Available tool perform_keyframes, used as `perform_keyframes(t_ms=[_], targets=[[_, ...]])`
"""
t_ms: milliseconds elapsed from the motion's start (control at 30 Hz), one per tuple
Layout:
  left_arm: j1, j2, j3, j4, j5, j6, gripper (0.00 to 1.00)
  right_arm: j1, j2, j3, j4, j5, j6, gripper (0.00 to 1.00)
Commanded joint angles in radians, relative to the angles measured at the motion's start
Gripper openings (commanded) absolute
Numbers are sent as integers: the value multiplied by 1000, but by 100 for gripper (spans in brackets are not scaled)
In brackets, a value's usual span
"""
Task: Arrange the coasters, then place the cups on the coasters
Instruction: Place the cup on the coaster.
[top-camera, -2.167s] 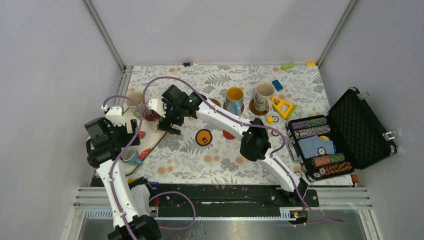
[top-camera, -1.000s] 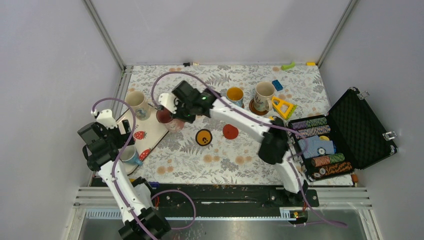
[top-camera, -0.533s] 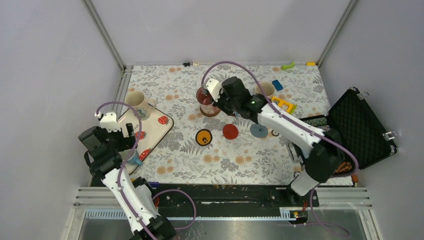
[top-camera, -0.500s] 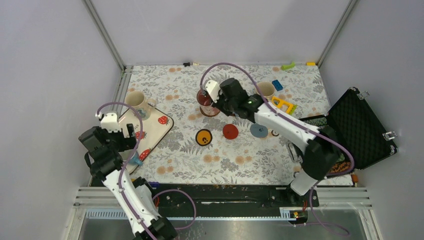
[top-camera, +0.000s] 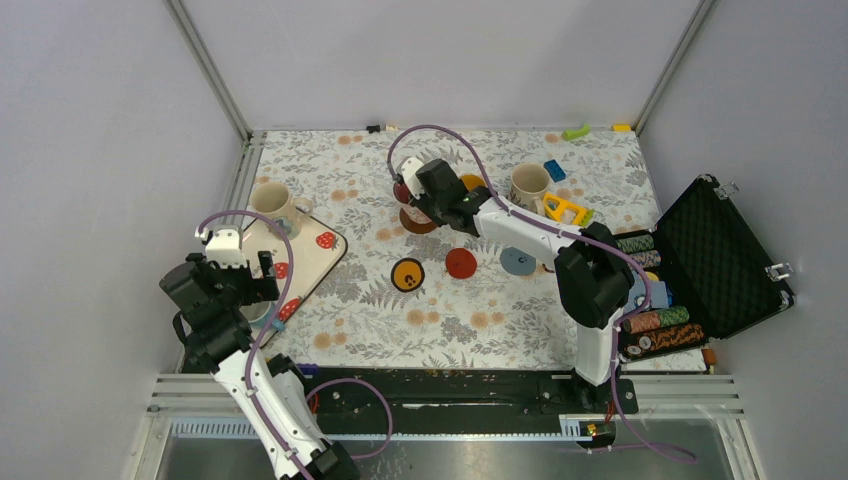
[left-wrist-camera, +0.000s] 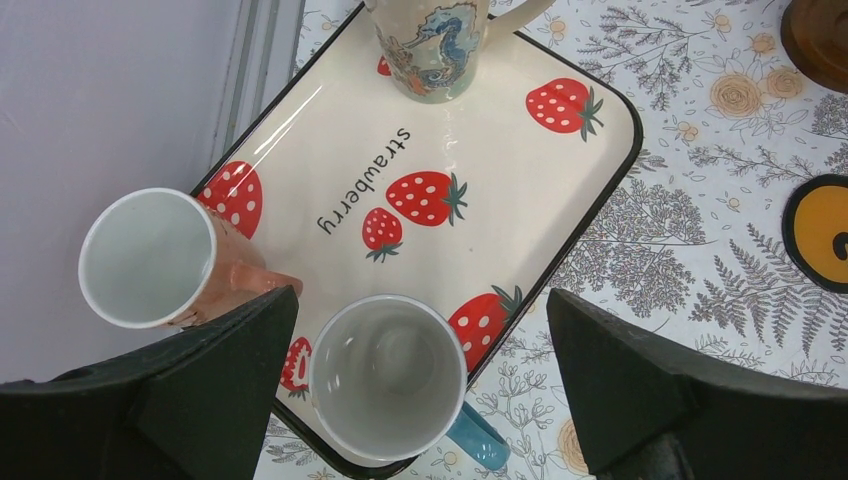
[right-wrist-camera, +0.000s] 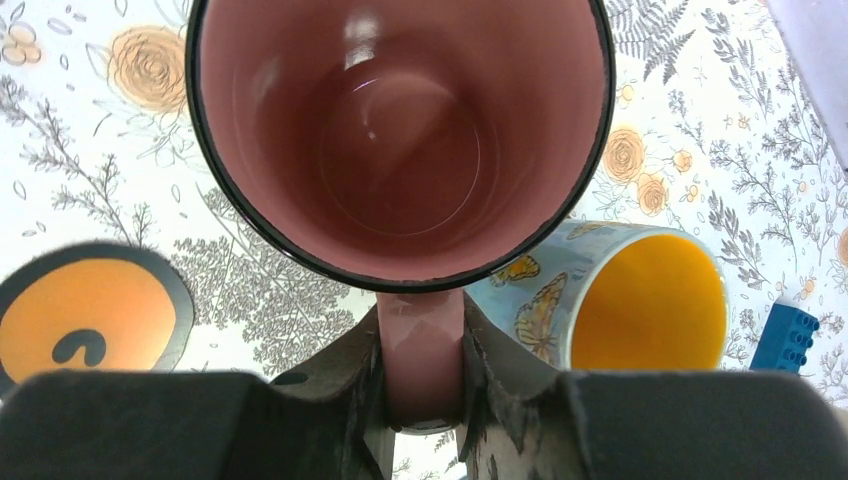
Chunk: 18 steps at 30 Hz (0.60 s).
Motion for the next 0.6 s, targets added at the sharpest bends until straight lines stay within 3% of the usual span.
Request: perform_keyframes(t_ms=[0,567], targets=[[6,-21,-8,41,35,-2,99,-27,-38,74,155,6,62,0],[6,-41,-18,54,16,-11,98,-35,173,221,73,2,88,0]])
